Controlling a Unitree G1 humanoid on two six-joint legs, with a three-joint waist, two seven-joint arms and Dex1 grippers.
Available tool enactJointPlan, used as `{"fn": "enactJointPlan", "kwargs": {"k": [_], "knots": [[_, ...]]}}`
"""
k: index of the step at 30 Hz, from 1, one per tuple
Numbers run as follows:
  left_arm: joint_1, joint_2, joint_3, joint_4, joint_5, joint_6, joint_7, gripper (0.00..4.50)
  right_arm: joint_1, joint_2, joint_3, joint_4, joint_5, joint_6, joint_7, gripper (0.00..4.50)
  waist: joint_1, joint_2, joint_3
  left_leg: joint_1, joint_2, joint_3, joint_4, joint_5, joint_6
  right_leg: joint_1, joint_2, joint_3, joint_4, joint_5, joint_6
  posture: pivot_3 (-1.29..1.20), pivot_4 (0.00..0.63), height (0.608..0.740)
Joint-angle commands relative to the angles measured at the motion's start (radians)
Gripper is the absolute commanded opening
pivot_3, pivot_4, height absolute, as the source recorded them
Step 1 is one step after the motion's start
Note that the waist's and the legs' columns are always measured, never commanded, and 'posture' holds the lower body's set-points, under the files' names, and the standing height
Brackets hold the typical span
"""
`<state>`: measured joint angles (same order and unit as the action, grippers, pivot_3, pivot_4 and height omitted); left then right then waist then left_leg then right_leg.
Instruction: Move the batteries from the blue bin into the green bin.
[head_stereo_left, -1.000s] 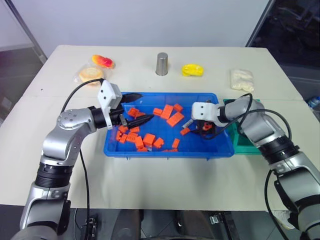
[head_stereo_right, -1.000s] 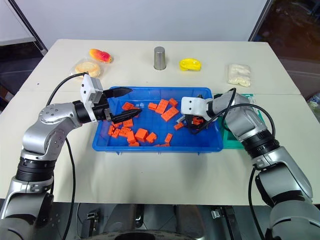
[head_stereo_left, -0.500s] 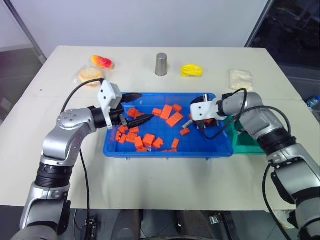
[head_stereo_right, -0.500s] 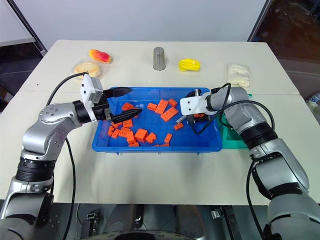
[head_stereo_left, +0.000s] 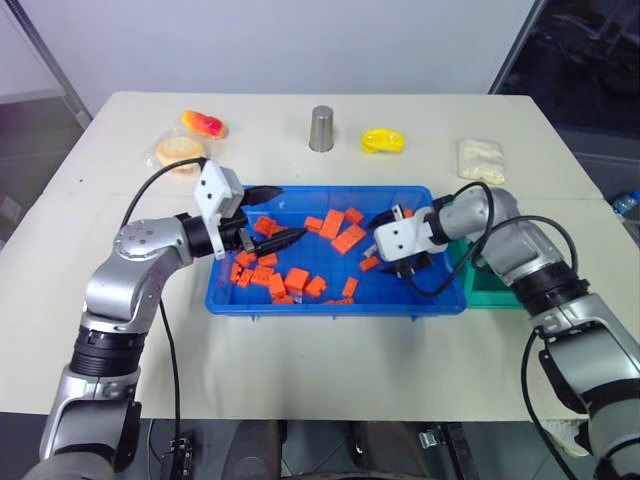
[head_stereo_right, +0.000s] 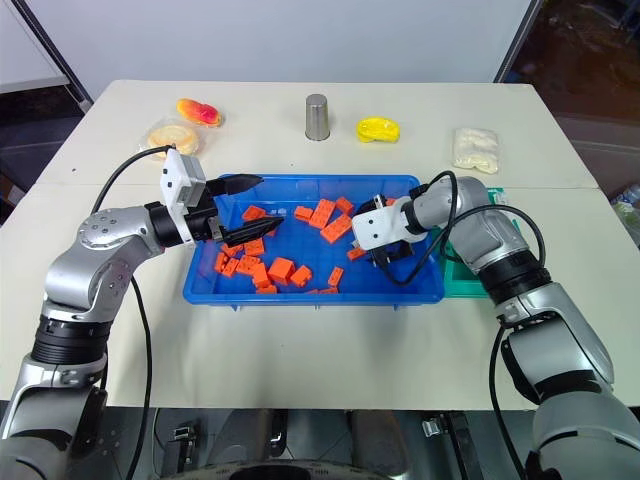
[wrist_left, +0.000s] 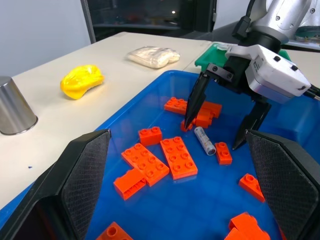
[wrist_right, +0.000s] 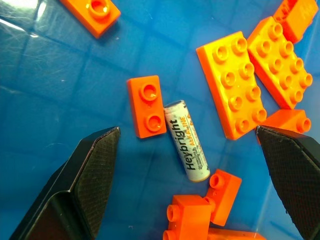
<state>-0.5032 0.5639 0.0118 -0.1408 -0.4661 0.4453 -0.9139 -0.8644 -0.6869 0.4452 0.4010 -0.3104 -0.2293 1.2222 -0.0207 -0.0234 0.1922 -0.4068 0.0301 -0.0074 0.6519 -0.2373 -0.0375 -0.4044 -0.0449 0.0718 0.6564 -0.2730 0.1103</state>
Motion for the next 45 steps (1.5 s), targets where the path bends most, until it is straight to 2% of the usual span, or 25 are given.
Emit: {"fn": "enactJointPlan", "kwargs": {"k": [1,11,14,18,19,21,28,33,36,39,44,45], "knots": [[0.0,-0.004,0.008,-0.031,-0.001,-0.023,0.003,4.5,0.001,0.015,0.044,0.077,-0.049,-0.043,-0.003,4.48,0.0,0.0,0.0,0.0,0.0,0.0,0.0,0.0,0.0,0.0,0.0,0.0,0.0,0.0,0.0,0.0,0.15,0.74],[0.018,-0.006,0.018,-0.05,-0.005,-0.02,0.019,4.5,-0.077,0.036,0.101,0.242,-0.157,-0.219,-0.067,4.48,-0.001,0.0,0.0,0.001,0.0,0.0,0.0,0.0,0.0,0.001,0.0,0.0,-0.001,0.0,0.0,0.0,0.15,0.74],[0.025,-0.004,0.022,-0.058,-0.006,-0.017,0.027,4.5,-0.088,0.043,0.112,0.275,-0.178,-0.26,-0.076,3.58,-0.002,-0.001,-0.001,0.002,0.0,0.0,-0.001,0.0,0.0,0.002,0.0,0.0,-0.001,0.0,0.0,0.0,0.15,0.74],[0.03,0.001,0.028,-0.064,-0.007,-0.015,0.035,4.5,-0.081,0.05,0.107,0.274,-0.171,-0.275,-0.061,1.55,-0.002,-0.001,-0.001,0.003,0.0,0.0,-0.001,0.0,0.0,0.003,0.0,0.0,-0.001,0.0,0.0,0.0,0.15,0.74],[0.031,0.002,0.028,-0.064,-0.007,-0.015,0.036,4.5,-0.079,0.052,0.105,0.272,-0.17,-0.275,-0.059,0.9,-0.002,-0.001,-0.001,0.003,0.0,0.0,-0.001,0.0,0.0,0.003,0.0,0.0,-0.001,0.0,0.0,0.0,0.15,0.74],[0.031,0.002,0.029,-0.062,-0.007,-0.017,0.037,4.5,-0.078,0.055,0.101,0.269,-0.166,-0.272,-0.058,0.02,-0.005,-0.001,-0.001,0.003,0.0,0.0,-0.002,0.0,0.0,0.003,0.0,0.0,-0.001,0.0,0.0,0.0,0.15,0.74],[0.025,0.002,0.028,-0.052,-0.004,-0.024,0.037,4.5,-0.081,0.05,0.085,0.249,-0.161,-0.253,-0.056,0.02,-0.015,-0.001,-0.001,0.003,0.0,0.0,-0.002,0.0,0.0,0.003,0.0,0.0,-0.001,0.0,0.0,0.0,0.15,0.74],[0.014,-0.004,0.039,-0.05,-0.027,-0.014,0.034,4.5,-0.118,0.002,-0.013,0.134,-0.075,-0.14,-0.009,0.02,-0.019,0.0,0.0,0.002,0.0,0.0,-0.002,0.0,0.0,0.002,0.0,0.0,-0.001,0.0,0.0,0.0,0.15,0.74],[-0.017,-0.011,0.071,-0.055,-0.094,0.024,0.023,4.5,-0.147,-0.06,-0.134,-0.007,0.042,0.041,0.054,0.02,-0.016,0.003,0.003,-0.002,0.0,0.0,-0.002,0.0,0.0,-0.002,-0.001,0.0,-0.001,0.0,0.0,0.0,0.15,0.74],[-0.062,0.019,0.048,-0.038,-0.1,0.024,-0.04,4.5,-0.126,-0.181,-0.259,-0.149,0.133,0.227,0.109,0.02,-0.008,0.004,0.003,-0.005,0.0,-0.001,-0.003,0.0,0.0,-0.005,-0.001,0.0,-0.002,0.0,0.0,0.0,0.15,0.74],[-0.147,0.01,0.022,0.026,-0.137,0.042,-0.128,4.5,0.015,-0.363,-0.398,-0.308,0.191,0.41,0.131,0.02,0.008,0.003,0.003,-0.003,0.0,0.0,-0.005,0.0,0.0,-0.003,0.0,-0.001,-0.007,0.0,0.0,0.0,0.15,0.74],[-0.169,0.008,-0.002,0.052,-0.126,0.034,-0.16,4.5,0.08,-0.4,-0.448,-0.34,0.204,0.454,0.125,0.02,0.008,0.003,0.003,-0.004,0.0,0.0,-0.005,0.0,0.0,-0.003,-0.001,-0.001,-0.007,0.0,0.0,0.0,0.15,0.74]]}}
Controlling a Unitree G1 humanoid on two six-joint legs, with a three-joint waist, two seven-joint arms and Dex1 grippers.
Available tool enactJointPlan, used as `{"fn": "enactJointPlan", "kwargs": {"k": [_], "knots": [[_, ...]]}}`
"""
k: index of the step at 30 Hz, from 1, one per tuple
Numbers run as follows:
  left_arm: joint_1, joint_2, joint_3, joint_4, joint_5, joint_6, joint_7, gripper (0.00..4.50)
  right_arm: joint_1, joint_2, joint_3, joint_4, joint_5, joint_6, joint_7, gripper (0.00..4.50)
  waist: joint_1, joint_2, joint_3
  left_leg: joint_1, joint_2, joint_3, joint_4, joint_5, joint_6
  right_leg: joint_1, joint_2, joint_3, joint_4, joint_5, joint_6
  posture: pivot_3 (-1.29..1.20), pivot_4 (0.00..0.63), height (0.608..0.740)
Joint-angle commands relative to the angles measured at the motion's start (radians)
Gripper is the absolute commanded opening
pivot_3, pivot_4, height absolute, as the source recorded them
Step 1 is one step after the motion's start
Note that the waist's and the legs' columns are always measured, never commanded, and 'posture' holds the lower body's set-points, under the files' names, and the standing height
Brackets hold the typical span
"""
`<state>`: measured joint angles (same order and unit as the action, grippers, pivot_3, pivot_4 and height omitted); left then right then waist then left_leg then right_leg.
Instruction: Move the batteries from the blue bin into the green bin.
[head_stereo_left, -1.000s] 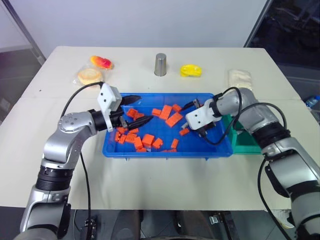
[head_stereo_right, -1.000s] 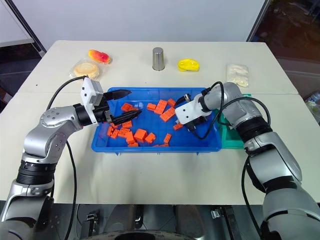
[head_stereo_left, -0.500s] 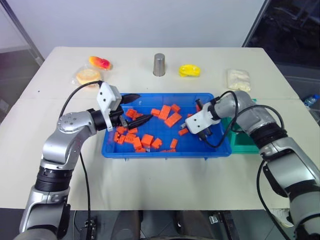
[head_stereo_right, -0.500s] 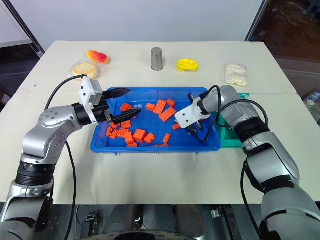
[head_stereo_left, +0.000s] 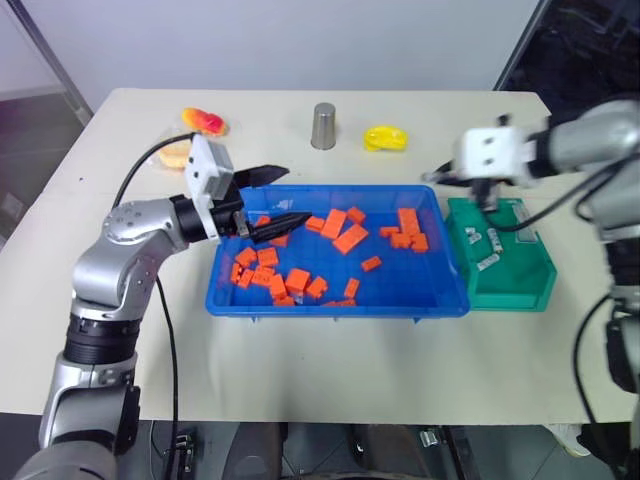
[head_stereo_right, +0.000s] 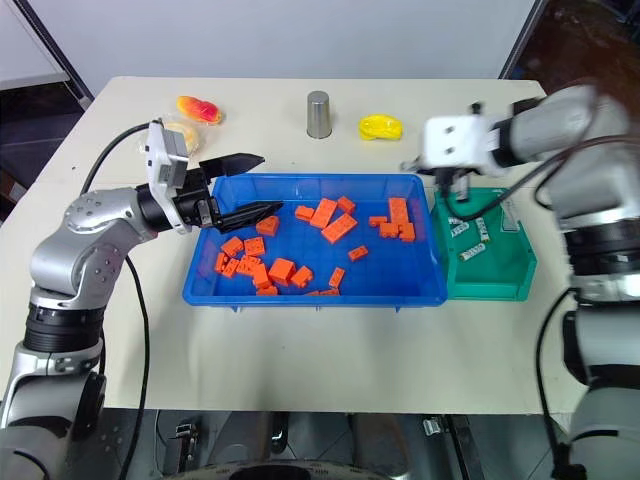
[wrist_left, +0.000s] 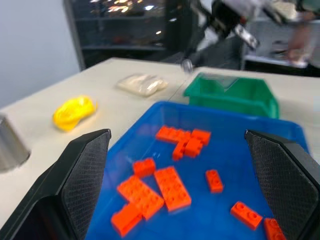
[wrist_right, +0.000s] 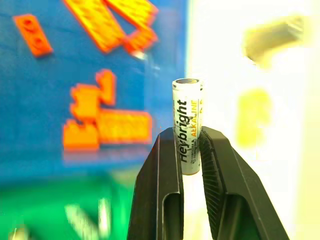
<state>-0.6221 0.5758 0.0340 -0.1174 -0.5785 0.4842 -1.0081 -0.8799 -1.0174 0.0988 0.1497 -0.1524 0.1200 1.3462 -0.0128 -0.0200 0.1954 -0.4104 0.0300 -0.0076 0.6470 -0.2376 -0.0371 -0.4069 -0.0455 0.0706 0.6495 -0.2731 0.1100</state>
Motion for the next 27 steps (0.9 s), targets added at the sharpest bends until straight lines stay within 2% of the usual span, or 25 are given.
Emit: {"fn": "enactJointPlan", "kwargs": {"k": [1,4,7,9,10,13,16,21,24,27], "knots": [[-0.064,-0.005,-0.041,0.047,-0.003,-0.011,-0.088,4.5,0.142,-0.094,-0.135,-0.112,0.058,0.136,-0.008,0.02,0.003,0.0,0.0,0.0,0.0,0.001,0.0,0.0,0.0,0.0,0.0,0.0,-0.001,0.0,0.0,0.0,0.15,0.74],[-0.119,-0.031,-0.1,0.132,0.034,-0.051,-0.163,4.5,0.371,-0.128,-0.278,-0.219,0.095,0.235,-0.054,0.02,0.001,0.0,0.0,0.0,-0.001,0.001,0.001,0.0,0.0,0.0,-0.001,0.001,-0.001,0.0,0.0,0.0,0.15,0.74],[-0.147,-0.059,-0.119,0.192,0.057,-0.08,-0.188,4.5,0.494,-0.119,-0.337,-0.251,0.108,0.264,-0.114,0.02,-0.009,0.001,0.0,0.0,-0.001,0.002,0.001,0.0,0.0,0.0,0.0,0.002,0.0,0.0,0.0,0.0,0.15,0.74],[-0.163,-0.078,-0.124,0.229,0.072,-0.099,-0.196,4.5,0.539,-0.116,-0.35,-0.218,0.094,0.235,-0.173,1.03,-0.016,0.001,0.0,0.001,0.0,0.002,0.001,0.0,0.0,0.0,0.001,0.002,0.0,0.0,0.001,0.0,0.15,0.74],[-0.169,-0.085,-0.126,0.245,0.081,-0.109,-0.2,4.5,0.544,-0.113,-0.353,-0.201,0.097,0.233,-0.199,1.35,-0.02,0.001,0.0,0.001,0.0,0.002,0.001,0.0,0.0,0.0,0.001,0.002,0.0,0.0,0.001,0.0,0.15,0.74],[-0.177,-0.092,-0.125,0.273,0.1,-0.132,-0.204,4.5,0.524,-0.112,-0.344,-0.176,0.106,0.222,-0.252,2.98,-0.03,0.001,0.0,0.001,0.0,0.002,0.001,0.0,0.0,0.0,0.001,0.002,0.001,0.0,0.001,0.0,0.15,0.74],[-0.18,-0.095,-0.104,0.288,0.111,-0.153,-0.18,4.5,0.472,-0.087,-0.334,-0.151,0.117,0.209,-0.32,4.38,-0.031,0.001,0.0,0.001,0.0,0.002,0.001,0.0,0.0,0.0,0.001,0.002,0.001,0.0,0.001,0.0,0.15,0.74],[-0.191,-0.089,-0.043,0.323,0.124,-0.19,-0.107,4.5,0.352,-0.046,-0.348,-0.05,0.149,0.246,-0.415,4.46,-0.03,0.001,0.0,0.001,0.0,0.002,0.001,0.0,0.0,0.0,0.001,0.003,0.001,0.0,0.001,0.0,0.15,0.74],[-0.185,-0.004,0.106,0.379,0.172,-0.243,0.07,4.5,0.2,-0.015,-0.446,0.295,0.17,0.144,-0.641,4.46,-0.029,0.0,0.001,0.0,0.0,0.002,0.001,0.0,0.0,-0.001,0.0,0.003,0.001,0.0,0.001,0.0,0.15,0.74],[-0.155,0.06,0.178,0.403,0.198,-0.263,0.158,4.5,0.145,-0.02,-0.47,0.492,0.183,0.05,-0.724,4.46,-0.03,0.0,0.001,0.0,-0.001,0.002,0.0,0.0,0.0,-0.002,-0.001,0.003,0.0,0.0,0.001,0.0,0.15,0.74]]}}
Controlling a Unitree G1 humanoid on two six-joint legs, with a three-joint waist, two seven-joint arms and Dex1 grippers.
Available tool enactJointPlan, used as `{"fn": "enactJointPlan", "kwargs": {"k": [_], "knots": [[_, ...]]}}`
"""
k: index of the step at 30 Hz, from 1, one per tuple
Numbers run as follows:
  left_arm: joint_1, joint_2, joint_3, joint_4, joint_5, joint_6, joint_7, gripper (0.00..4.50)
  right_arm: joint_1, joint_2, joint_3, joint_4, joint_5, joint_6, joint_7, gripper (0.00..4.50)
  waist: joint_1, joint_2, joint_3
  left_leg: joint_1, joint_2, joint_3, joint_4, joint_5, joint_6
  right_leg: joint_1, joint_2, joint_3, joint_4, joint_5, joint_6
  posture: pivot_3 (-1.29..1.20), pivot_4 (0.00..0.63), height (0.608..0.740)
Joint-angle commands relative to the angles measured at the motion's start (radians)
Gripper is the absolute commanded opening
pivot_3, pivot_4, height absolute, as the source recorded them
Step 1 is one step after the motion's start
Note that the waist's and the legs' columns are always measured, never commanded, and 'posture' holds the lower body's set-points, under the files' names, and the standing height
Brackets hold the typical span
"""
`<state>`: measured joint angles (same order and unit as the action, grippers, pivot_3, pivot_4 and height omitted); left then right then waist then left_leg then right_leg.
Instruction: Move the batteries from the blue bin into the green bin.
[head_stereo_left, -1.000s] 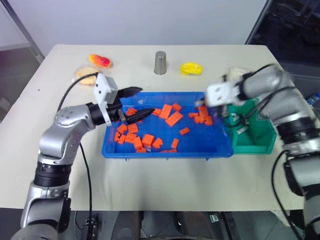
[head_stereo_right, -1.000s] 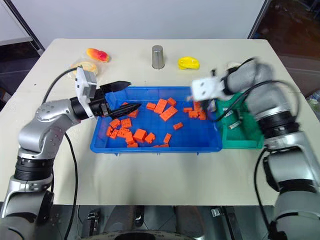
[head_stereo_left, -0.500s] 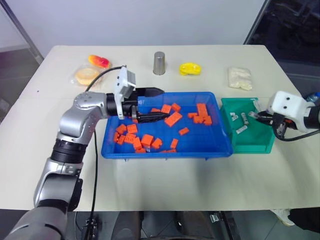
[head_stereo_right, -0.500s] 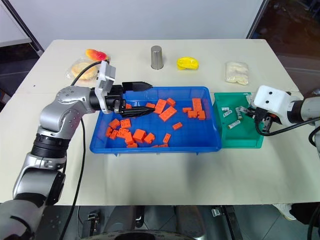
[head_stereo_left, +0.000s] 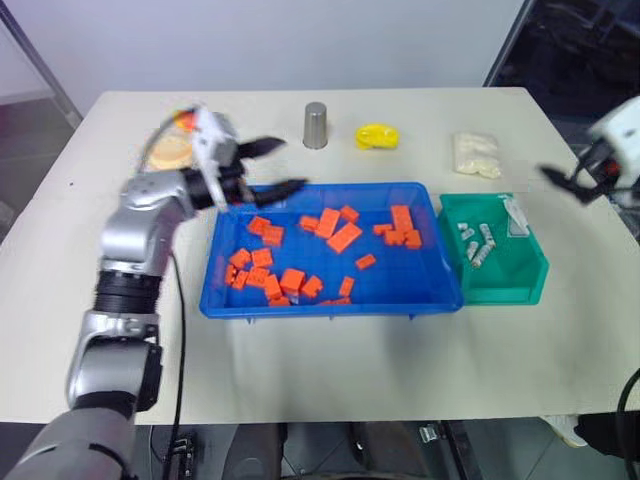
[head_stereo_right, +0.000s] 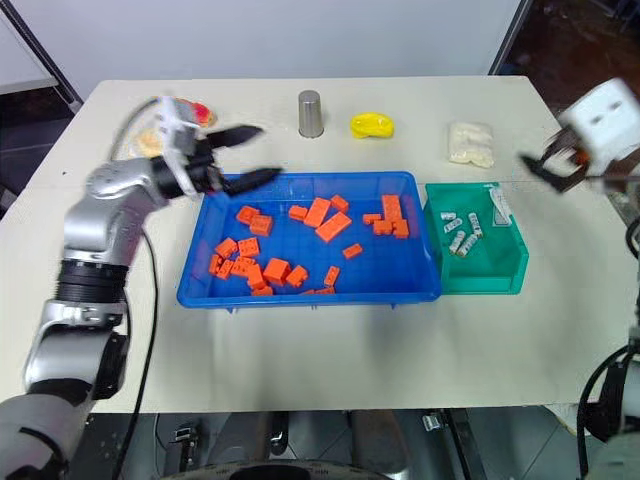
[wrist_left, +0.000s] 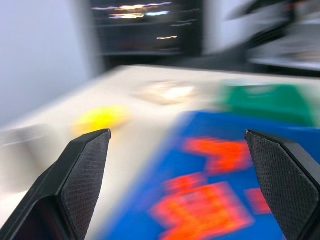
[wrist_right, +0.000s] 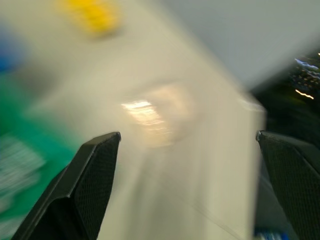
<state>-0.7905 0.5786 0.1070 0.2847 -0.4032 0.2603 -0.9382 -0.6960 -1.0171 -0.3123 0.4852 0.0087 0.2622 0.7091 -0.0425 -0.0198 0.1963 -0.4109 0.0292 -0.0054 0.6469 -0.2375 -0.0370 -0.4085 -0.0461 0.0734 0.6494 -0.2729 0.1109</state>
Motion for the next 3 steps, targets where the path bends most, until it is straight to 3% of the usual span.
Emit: {"fn": "enactJointPlan", "kwargs": {"k": [1,3], "knots": [[0.036,0.081,0.133,0.002,0.032,-0.044,0.119,4.5,-0.041,-0.02,-0.067,0.208,0.022,-0.123,-0.112,4.46,-0.001,0.0,0.0,0.0,0.0,0.0,-0.001,-0.001,0.002,0.0,0.0,0.0,0.0,0.0,0.0,0.0,0.15,0.74],[0.101,0.119,0.192,-0.016,0.056,-0.052,0.191,4.5,-0.041,-0.021,-0.079,0.331,0.012,-0.199,-0.193,4.46,-0.001,0.001,-0.001,0.0,0.0,0.001,-0.001,-0.002,0.004,0.0,0.0,0.0,0.0,0.0,0.0,0.0,0.15,0.74]]}}
